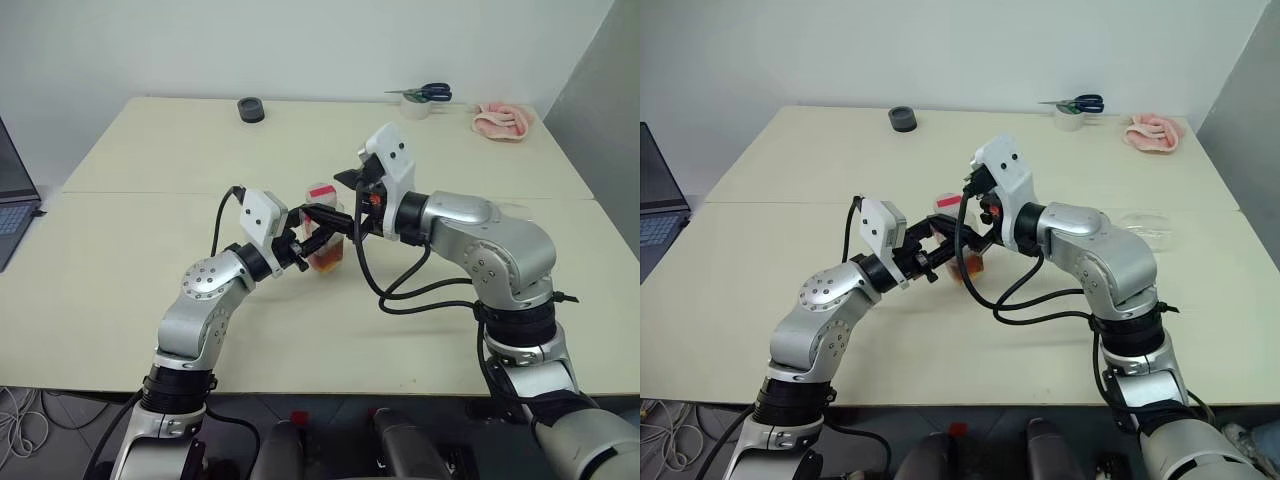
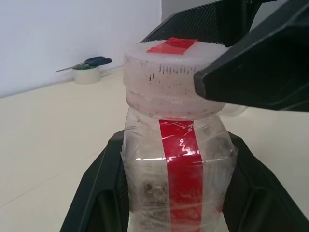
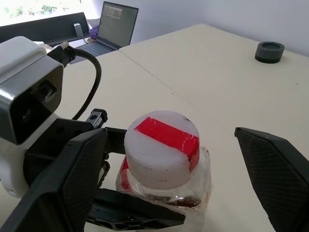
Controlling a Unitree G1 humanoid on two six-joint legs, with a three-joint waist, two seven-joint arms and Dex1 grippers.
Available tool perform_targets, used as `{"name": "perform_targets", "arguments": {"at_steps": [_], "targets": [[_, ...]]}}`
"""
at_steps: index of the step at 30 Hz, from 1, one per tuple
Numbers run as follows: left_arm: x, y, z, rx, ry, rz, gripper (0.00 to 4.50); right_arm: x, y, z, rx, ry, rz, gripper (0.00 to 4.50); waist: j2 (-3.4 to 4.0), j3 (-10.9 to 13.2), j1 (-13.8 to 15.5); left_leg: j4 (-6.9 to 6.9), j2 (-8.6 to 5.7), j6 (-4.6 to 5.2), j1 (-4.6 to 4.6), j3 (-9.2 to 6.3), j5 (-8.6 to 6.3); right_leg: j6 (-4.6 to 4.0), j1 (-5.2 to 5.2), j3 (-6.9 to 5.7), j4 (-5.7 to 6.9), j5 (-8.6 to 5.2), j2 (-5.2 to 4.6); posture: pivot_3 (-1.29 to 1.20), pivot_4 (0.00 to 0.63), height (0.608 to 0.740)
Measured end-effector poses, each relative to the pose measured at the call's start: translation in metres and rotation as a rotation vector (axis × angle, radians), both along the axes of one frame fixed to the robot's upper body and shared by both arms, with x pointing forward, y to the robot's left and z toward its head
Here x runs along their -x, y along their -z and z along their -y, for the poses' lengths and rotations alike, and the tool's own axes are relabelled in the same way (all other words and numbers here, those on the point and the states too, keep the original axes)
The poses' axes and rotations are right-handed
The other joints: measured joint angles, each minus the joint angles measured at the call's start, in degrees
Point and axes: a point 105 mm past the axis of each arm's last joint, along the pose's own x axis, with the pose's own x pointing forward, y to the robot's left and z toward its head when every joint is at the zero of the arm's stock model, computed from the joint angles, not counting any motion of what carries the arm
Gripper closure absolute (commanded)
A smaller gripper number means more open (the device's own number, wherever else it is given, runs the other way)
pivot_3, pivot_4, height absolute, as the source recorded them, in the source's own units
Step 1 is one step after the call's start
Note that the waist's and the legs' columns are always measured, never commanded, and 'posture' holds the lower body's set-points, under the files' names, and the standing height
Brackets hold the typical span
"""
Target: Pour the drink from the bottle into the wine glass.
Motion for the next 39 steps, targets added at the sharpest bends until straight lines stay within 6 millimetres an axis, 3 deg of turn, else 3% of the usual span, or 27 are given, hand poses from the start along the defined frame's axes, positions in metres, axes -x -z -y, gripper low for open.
{"name": "perform_targets", "arguments": {"at_steps": [1,7,8,18,22,27,37,39], "targets": [[0.000,0.001,0.000,0.000,-0.001,-0.002,2.53,0.000,0.000,-0.001,-0.002,0.000,-0.001,0.56,0.00,0.00,0.00,0.00,0.00,0.00,0.00,0.00,0.00,0.00,0.00,0.00,0.00,0.00,0.00,0.00,0.150,0.740],[0.000,0.002,-0.001,0.001,-0.004,-0.006,2.53,0.002,-0.001,-0.004,-0.020,-0.019,-0.013,2.65,0.00,0.00,0.00,0.00,0.00,0.00,-0.01,0.00,0.00,0.00,0.00,-0.01,-0.01,0.00,0.00,0.00,0.150,0.740],[0.001,0.002,-0.001,0.001,-0.003,-0.004,2.53,0.002,-0.001,-0.004,-0.023,-0.020,-0.014,2.71,0.00,0.00,0.00,0.00,0.00,0.00,0.00,0.00,0.00,0.00,0.00,-0.01,0.00,0.00,0.00,0.00,0.150,0.740],[0.000,0.003,-0.001,-0.002,-0.005,-0.005,2.53,0.000,0.001,-0.004,-0.009,-0.055,0.005,2.71,0.00,0.00,-0.01,0.00,0.00,0.00,0.00,0.00,0.00,0.01,0.00,0.00,-0.01,0.00,0.00,0.00,0.150,0.740],[0.003,0.006,0.005,-0.013,0.035,-0.016,2.54,0.000,0.006,0.003,0.045,-0.243,0.017,2.71,0.00,0.00,-0.02,0.01,-0.03,0.00,0.00,0.03,0.00,0.01,0.03,-0.01,-0.07,-0.01,-0.01,0.00,0.150,0.740],[0.000,0.006,0.000,-0.005,0.012,-0.019,2.55,-0.019,0.002,-0.004,0.116,-0.484,0.060,2.71,-0.01,0.01,-1.07,-0.02,0.07,0.02,0.09,0.08,0.00,0.00,0.01,0.04,-0.01,0.00,0.10,0.00,0.150,0.740],[-0.001,0.013,-0.002,-0.014,-0.006,-0.054,2.58,-0.028,0.007,-0.009,0.159,-0.636,0.081,2.71,0.00,0.02,-1.25,-0.04,-0.01,-0.01,0.01,0.01,-0.02,-0.29,0.01,-0.03,-0.01,0.17,-0.07,0.00,0.150,0.740],[0.000,0.012,-0.003,-0.011,-0.009,-0.049,2.58,-0.028,0.006,-0.009,0.139,-0.639,0.074,1.98,0.01,0.02,-1.24,-0.03,-0.02,-0.01,0.01,-0.01,-0.01,-0.30,0.01,-0.04,0.02,0.17,-0.07,0.00,0.150,0.740]]}}
